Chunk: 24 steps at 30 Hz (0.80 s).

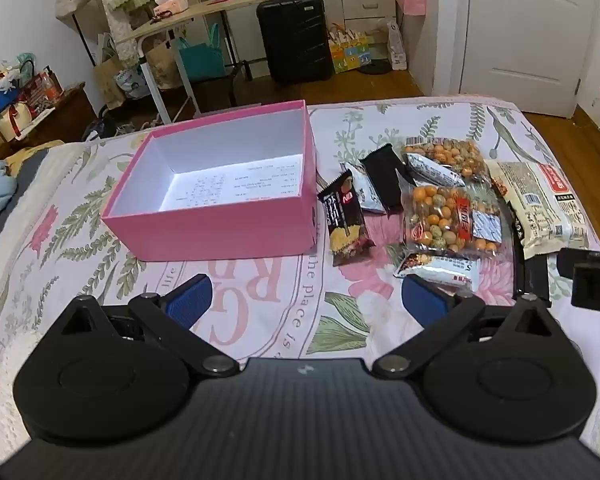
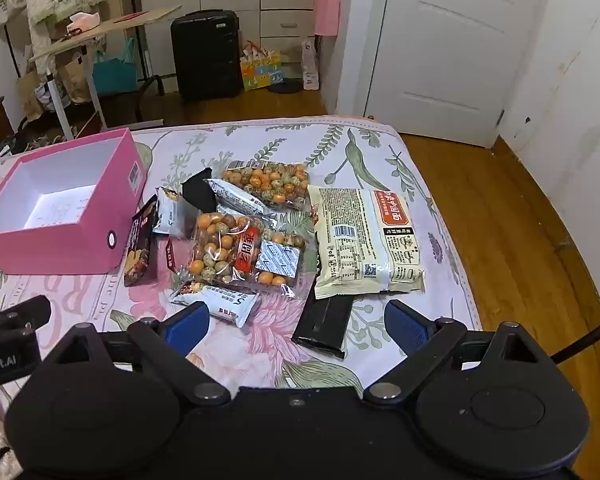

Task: Organize snacks

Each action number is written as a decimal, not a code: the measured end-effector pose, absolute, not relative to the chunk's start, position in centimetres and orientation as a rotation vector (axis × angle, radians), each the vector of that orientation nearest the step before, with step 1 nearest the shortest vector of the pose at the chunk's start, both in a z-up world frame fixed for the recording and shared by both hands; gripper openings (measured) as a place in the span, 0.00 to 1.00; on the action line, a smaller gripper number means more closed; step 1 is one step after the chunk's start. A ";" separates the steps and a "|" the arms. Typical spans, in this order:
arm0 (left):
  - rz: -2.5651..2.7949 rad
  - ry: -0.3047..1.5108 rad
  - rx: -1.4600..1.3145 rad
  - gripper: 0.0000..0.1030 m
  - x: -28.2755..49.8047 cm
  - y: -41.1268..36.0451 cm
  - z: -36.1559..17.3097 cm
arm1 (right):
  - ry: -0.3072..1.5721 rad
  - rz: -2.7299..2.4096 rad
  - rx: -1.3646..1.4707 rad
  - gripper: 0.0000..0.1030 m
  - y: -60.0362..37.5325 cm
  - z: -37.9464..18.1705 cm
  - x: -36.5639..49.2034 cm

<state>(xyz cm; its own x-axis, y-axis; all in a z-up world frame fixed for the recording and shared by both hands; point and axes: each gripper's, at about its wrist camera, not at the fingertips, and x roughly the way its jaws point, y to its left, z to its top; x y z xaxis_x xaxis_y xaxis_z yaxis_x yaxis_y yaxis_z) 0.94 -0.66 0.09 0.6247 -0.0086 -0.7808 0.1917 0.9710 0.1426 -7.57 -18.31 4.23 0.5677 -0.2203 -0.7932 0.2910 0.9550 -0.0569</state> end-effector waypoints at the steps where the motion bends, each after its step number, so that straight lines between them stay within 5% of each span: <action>1: -0.119 0.893 0.220 1.00 1.3 -1.0 0.2 | 0.933 -0.302 0.075 0.94 -18.2 4.2 -7.4; 24: -0.099 0.880 0.191 1.00 -0.3 -0.8 -1.8 | 0.913 -0.325 0.080 0.94 -19.7 2.9 -8.6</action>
